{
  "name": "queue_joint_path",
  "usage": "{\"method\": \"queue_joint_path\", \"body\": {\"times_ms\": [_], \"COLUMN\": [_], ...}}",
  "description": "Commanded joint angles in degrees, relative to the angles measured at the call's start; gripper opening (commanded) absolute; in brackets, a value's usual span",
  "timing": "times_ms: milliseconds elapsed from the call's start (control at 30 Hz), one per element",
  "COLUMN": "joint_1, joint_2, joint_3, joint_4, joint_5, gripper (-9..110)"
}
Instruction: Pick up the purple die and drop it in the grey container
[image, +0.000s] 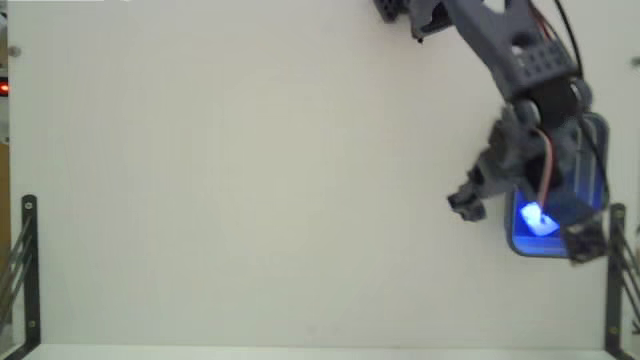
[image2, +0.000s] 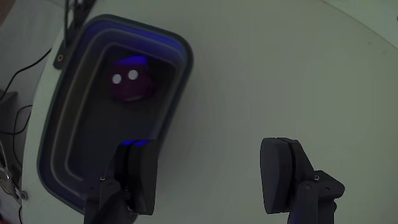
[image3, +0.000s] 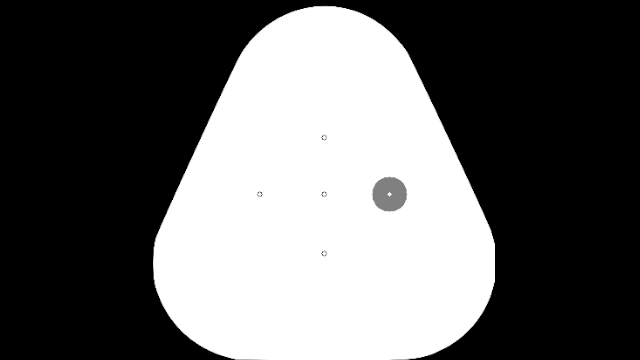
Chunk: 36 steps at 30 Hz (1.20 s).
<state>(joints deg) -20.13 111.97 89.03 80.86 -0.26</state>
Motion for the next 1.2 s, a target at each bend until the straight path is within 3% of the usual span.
{"method": "queue_joint_path", "body": {"times_ms": [0,1167], "joint_1": [2.0,19.1], "joint_2": [6.3,28.8], "joint_3": [1.9,24.2], "joint_4": [1.0,1.1], "joint_5": [0.3,0.3], "gripper": [110,110]}}
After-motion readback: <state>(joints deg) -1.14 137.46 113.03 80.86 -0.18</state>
